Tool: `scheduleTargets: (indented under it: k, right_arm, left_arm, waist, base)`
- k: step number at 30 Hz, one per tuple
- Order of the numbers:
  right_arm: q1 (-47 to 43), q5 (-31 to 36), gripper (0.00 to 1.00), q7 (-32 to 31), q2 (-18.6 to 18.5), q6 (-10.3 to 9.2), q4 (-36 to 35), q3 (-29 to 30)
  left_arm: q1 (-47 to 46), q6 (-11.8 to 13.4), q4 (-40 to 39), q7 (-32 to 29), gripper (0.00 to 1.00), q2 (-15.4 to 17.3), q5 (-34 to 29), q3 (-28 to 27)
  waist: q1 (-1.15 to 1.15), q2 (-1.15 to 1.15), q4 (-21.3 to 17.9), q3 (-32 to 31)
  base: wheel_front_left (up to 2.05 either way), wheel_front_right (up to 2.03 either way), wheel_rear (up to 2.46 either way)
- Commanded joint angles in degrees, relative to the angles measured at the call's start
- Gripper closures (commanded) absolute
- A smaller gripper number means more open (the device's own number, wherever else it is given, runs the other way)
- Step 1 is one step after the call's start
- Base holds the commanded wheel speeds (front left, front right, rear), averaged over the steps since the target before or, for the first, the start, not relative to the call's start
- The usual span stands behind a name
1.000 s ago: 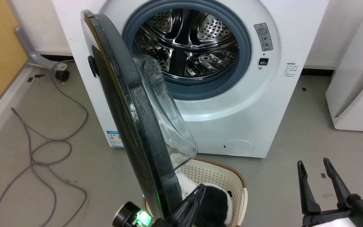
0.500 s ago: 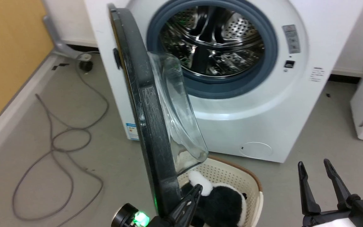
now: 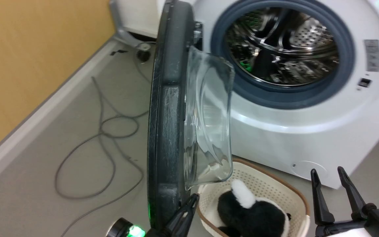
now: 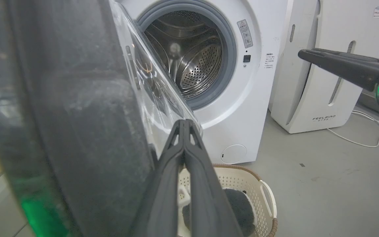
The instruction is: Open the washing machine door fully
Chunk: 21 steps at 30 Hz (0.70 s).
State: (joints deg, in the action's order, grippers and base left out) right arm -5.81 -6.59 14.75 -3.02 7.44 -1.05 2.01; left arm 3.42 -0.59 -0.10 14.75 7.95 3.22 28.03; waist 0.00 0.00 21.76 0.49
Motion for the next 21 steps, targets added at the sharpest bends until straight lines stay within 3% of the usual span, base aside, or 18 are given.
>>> scheduleTargets:
  k: [1,11,21]
  right_arm:
    - [-0.5,-0.5,0.00,0.2,0.1,0.05,0.0,0.1]
    - [0.7,-0.1,0.00,0.2,0.1,0.05,0.0,-0.3]
    - [2.8,1.5,0.00,0.2,0.1,0.05,-0.1,-0.4]
  left_arm:
    - [0.5,0.4,-0.1,0.3,1.00,0.4,0.3,-0.7]
    - [-2.0,3.1,0.3,0.3,1.00,2.6,2.6,-8.3]
    - [-7.4,5.2,5.0,0.3,1.00,3.2,6.5,-17.9]
  waist:
    - [0.00,0.00,2.6,0.3]
    - [0.00,0.00,7.2,1.9]
    - [0.00,0.00,7.2,5.5]
  base:
    - [0.00,0.00,0.00]
    - [0.00,0.00,0.00]
    - [0.00,0.00,0.00]
